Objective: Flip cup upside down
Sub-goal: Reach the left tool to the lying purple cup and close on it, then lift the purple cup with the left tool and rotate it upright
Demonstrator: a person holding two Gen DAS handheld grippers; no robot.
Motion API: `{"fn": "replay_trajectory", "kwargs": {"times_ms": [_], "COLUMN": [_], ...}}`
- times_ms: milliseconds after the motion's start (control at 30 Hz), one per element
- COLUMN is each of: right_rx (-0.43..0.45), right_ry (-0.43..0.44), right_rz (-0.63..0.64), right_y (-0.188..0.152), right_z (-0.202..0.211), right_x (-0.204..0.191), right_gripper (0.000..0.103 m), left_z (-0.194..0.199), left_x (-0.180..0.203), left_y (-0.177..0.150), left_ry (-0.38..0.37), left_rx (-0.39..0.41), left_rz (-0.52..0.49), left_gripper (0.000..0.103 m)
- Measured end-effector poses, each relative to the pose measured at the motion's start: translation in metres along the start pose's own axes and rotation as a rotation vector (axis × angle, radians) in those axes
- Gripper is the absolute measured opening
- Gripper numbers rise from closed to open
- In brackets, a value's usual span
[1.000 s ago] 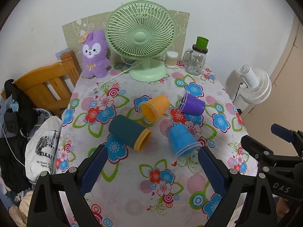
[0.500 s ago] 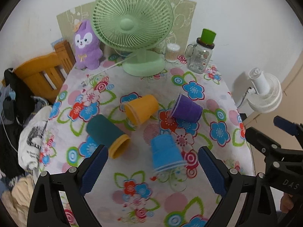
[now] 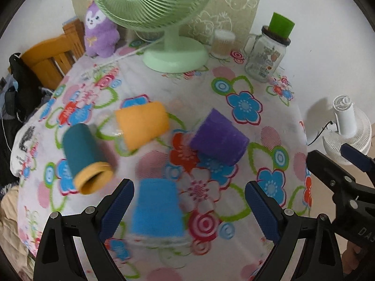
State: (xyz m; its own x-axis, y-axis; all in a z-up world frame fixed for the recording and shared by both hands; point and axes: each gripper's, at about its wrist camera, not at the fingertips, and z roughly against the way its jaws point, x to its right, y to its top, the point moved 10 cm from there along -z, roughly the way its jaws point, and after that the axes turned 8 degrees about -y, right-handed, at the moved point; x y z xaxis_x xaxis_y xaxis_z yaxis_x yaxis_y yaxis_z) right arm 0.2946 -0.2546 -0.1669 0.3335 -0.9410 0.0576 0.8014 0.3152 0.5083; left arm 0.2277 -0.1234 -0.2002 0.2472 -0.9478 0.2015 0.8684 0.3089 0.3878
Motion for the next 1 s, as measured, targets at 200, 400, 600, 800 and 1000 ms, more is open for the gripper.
{"fn": "replay_trajectory", "kwargs": {"times_ms": [200, 400, 600, 800, 1000], "right_rx": [-0.016, -0.034, -0.044, -0.075, -0.094], "right_ry": [0.04, 0.092, 0.121, 0.165, 0.199], "right_rz": [-0.007, -0.055, -0.009, 0.031, 0.11], "right_y": [0.009, 0.025, 0.03, 0.034, 0.04], "right_z": [-0.035, -0.064, -0.083, -0.1, -0.111], "right_x": [0.014, 0.02, 0.014, 0.01, 0.003], "right_gripper": [0.097, 0.097, 0.097, 0.097, 0.097], "left_z": [-0.036, -0.062, -0.077, -0.088, -0.096], "left_x": [0.018, 0.022, 0.018, 0.014, 0.009], "left_y": [0.01, 0.026, 0.034, 0.042, 0.046], "left_ry": [0.019, 0.061, 0.099, 0.17, 0.221], "left_rx": [-0.008, 0.01, 0.016, 0.019, 0.016], "left_rz": [0.075, 0.18, 0.256, 0.257, 0.271], "left_gripper": [0.096, 0.096, 0.096, 0.096, 0.096]}}
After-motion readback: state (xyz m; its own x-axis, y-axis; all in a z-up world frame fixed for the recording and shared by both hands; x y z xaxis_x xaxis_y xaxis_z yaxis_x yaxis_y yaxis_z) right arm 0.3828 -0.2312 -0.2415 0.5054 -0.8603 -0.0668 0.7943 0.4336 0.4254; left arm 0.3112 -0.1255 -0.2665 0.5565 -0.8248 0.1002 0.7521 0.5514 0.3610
